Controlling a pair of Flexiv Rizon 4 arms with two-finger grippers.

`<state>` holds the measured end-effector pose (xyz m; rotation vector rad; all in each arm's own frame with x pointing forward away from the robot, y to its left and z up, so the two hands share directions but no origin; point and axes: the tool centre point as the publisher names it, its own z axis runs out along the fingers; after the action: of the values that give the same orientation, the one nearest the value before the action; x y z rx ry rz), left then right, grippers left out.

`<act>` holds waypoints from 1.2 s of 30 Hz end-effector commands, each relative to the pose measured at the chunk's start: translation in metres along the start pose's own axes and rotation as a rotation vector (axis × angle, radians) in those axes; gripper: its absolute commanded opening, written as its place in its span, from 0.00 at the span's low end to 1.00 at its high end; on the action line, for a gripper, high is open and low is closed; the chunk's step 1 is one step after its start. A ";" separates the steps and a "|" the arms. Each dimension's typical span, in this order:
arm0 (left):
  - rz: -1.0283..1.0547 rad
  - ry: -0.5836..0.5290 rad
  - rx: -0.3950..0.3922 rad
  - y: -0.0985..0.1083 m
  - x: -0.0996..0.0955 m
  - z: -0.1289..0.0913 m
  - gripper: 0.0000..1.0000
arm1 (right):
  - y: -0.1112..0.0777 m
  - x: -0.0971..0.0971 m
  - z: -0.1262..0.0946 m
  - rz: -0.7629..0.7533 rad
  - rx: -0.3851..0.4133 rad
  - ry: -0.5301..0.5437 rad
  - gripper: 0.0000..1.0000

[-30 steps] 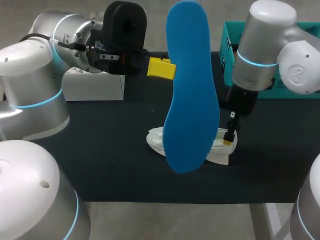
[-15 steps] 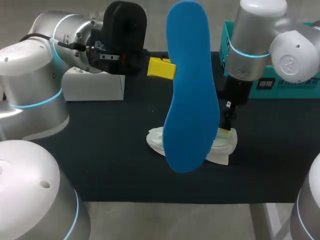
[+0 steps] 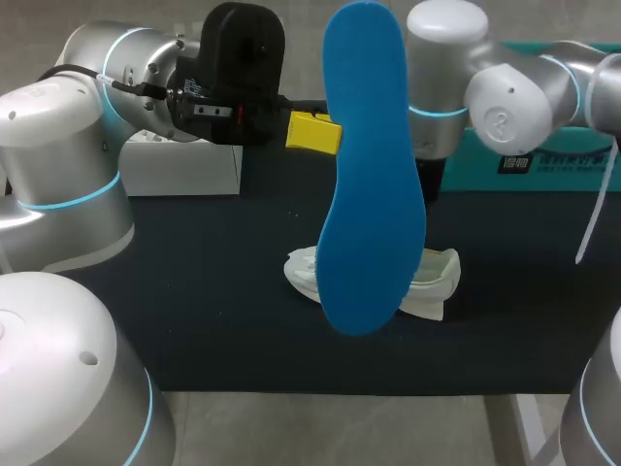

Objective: Take the shoe out of the shoebox, open the shoe tongue, remove and reinsert the insole, then place the shoe into the shoebox

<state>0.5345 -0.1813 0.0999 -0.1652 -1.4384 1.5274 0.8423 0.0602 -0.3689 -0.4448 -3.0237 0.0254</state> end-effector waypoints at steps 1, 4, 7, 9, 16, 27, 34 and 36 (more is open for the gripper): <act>0.001 0.001 0.000 0.001 0.000 0.000 0.00 | 0.015 -0.007 0.013 -0.003 0.052 0.025 0.30; 0.001 0.001 0.000 0.001 0.000 0.000 0.00 | 0.016 -0.001 0.013 -0.040 0.046 0.040 0.00; 0.001 0.001 0.000 0.001 0.000 0.000 0.00 | 0.016 -0.001 0.013 -0.040 0.046 0.040 0.00; 0.001 0.001 0.000 0.001 0.000 0.000 0.00 | 0.016 -0.001 0.013 -0.040 0.046 0.040 0.00; 0.001 0.001 0.000 0.001 0.000 0.000 0.00 | 0.016 -0.001 0.013 -0.040 0.046 0.040 0.00; 0.001 0.001 0.000 0.001 0.000 0.000 0.00 | -0.014 0.005 -0.047 0.560 -0.155 -0.039 0.00; 0.001 0.001 0.000 0.001 0.000 0.000 0.00 | -0.008 0.006 -0.045 1.044 -0.360 0.043 0.00; 0.001 0.001 0.000 0.001 0.000 0.000 0.00 | 0.002 0.005 -0.045 1.124 -0.414 0.042 0.00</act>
<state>0.5344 -0.1812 0.1000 -0.1651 -1.4384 1.5275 0.8436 0.0610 -0.3201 -1.1617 -2.8599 -0.0855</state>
